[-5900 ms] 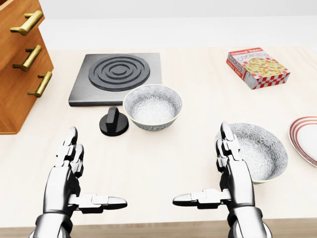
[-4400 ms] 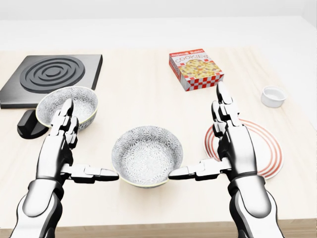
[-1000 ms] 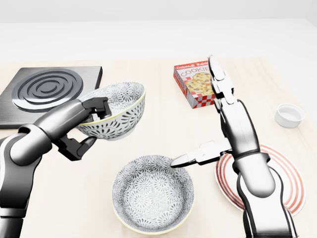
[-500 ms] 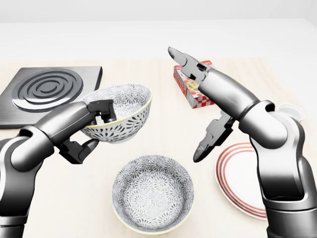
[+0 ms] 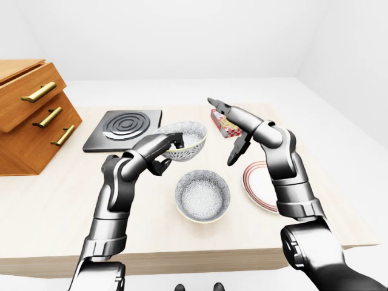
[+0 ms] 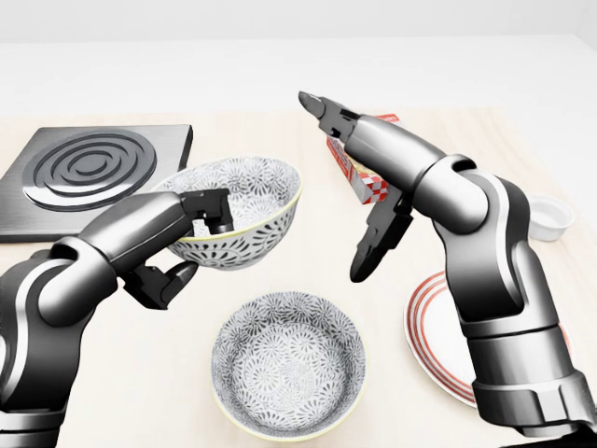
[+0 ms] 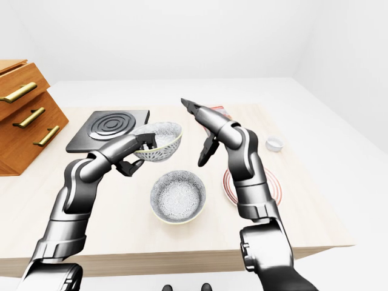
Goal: Pick the akita bowl from table center and place it on the plate.
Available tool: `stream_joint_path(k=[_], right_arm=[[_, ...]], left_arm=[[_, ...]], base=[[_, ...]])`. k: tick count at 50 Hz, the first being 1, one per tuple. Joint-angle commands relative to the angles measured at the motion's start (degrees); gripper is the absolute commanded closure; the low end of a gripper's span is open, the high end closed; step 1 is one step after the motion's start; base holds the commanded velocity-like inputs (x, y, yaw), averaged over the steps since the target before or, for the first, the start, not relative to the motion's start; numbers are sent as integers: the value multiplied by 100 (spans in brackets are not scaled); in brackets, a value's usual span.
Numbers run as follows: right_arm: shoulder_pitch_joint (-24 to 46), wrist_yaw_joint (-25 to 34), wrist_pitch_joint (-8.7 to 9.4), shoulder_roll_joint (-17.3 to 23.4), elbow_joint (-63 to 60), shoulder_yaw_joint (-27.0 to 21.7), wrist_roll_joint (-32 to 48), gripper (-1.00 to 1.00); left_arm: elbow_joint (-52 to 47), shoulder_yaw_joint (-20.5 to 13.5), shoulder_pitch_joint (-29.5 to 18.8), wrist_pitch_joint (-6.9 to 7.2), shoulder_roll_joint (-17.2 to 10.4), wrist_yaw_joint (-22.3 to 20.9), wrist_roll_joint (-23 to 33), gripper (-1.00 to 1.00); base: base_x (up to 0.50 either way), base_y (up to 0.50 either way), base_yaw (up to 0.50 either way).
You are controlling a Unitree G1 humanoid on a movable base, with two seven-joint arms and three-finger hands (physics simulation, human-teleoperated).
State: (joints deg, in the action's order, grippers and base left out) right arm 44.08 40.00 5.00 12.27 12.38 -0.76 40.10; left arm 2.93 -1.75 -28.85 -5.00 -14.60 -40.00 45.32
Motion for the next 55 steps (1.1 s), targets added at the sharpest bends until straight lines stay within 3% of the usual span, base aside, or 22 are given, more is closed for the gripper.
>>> stream_joint_path(k=[1, 13, 20, 28, 30, 31, 34, 35, 36, 37, 55], right_arm=[[311, 0, 0, -180, 622, 125, 176, -100], [185, 0, 0, -395, 477, 237, 324, -100], [103, 0, 0, -461, 384, 269, 377, -100], [127, 0, 0, -490, 442, 274, 396, -98], [128, 0, 0, -485, 458, 275, 401, -86], [126, 0, 0, -484, 458, 274, 402, -70], [122, 0, 0, -484, 459, 272, 408, 7], [133, 0, 0, -485, 485, 273, 414, 58], [149, 0, 0, -486, 518, 276, 416, 92], [176, 0, 0, -482, 567, 278, 424, 100], [49, 0, 0, -464, 325, 258, 463, 100]], left_arm=[[-88, 28, -84, 0, 136, 0, 372, 100], [25, 7, -207, 0, 102, 0, 313, 100], [-578, 104, 50, 0, 291, 0, 404, 100], [-500, 94, 51, 0, 271, 0, 372, 100], [-505, 91, 45, 0, 276, 0, 364, 100], [-495, 91, 40, 0, 272, 0, 362, 100], [-414, 79, 13, 0, 250, 0, 357, 100], [-390, 77, 8, 0, 239, 0, 352, 100], [-372, 73, 0, 0, 233, 0, 348, 100], [-447, 92, 32, 0, 263, 0, 377, 100], [-1038, 227, 312, 0, 499, 0, 551, 100]], base=[[0, 0, 0], [0, 0, 0], [0, 0, 0], [0, 0, 0], [0, 0, 0], [0, 0, 0], [0, 0, 0], [0, 0, 0], [0, 0, 0], [0, 0, 0], [0, 0, 0]])
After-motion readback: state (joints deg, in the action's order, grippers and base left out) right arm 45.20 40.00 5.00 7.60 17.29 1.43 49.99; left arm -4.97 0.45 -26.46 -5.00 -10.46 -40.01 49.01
